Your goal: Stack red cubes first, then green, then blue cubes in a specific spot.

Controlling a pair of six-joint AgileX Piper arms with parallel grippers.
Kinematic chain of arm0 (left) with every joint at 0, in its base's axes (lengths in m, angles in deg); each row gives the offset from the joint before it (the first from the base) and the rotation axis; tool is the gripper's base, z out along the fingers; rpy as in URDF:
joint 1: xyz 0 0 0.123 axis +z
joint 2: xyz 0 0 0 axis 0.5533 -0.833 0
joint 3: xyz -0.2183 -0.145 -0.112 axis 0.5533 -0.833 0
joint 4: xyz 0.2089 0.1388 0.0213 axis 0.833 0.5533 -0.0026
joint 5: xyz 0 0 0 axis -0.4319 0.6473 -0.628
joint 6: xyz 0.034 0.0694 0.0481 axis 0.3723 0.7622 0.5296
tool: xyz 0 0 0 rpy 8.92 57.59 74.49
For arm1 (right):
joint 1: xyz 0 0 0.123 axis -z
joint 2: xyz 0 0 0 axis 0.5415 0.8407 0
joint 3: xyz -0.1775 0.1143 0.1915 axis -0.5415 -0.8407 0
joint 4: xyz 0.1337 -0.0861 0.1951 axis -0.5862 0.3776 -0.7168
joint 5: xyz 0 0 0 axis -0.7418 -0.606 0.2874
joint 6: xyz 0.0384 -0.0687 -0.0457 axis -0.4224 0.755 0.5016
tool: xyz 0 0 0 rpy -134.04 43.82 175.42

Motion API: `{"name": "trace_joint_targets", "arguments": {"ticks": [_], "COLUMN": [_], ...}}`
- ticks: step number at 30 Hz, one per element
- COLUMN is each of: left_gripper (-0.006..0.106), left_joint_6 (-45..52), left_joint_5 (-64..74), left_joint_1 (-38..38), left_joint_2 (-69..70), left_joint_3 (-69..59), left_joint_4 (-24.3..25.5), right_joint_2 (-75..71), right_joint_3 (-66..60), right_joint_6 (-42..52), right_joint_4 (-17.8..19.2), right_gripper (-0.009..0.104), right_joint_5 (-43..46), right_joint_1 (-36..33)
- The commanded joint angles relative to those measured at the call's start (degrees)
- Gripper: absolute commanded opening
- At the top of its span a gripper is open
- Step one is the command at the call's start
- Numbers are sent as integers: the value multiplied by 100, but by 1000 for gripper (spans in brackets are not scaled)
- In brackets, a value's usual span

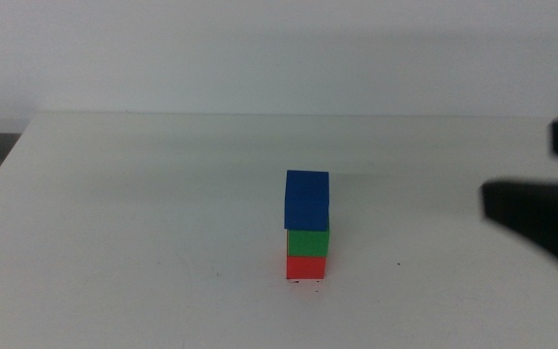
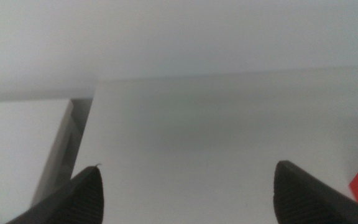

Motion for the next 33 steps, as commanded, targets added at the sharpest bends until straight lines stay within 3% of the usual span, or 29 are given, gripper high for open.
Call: {"name": "trace_joint_targets", "arguments": {"ticks": [1, 6, 9, 12, 17, 24, 33], "left_gripper": [94, 94, 94, 94, 94, 94, 94], "left_joint_6": [-3, -3, -3, -3, -3, -3, -3], "left_joint_5": [-313, -2099, -2862, -3036, -3144, -3244, -3840], "left_joint_1": [5, 5, 5, 5, 5, 5, 5], "left_joint_2": [121, 842, 1399, 1896, 2660, 3230, 3230], "left_joint_3": [-401, -1811, -2541, -3120, -3877, -4654, -5308], "left_joint_4": [-44, -193, -193, -221, -590, -909, -1048], "right_joint_2": [-156, -478, -753, -1248, -2483, -4318, -4436], "right_joint_3": [-489, -2339, -3260, -3967, -4863, -5603, -5758], "right_joint_6": [17, 17, 17, 17, 17, 17, 17], "right_joint_4": [-308, -1541, -1698, -1698, -1508, -754, -355], "right_gripper": [93, 93, 93, 93, 93, 93, 93], "right_joint_5": [574, 2243, 3160, 3515, 3503, 3134, 2828], "right_joint_1": [172, 1416, 2401, 3334, 4102, 4410, 4458]}}
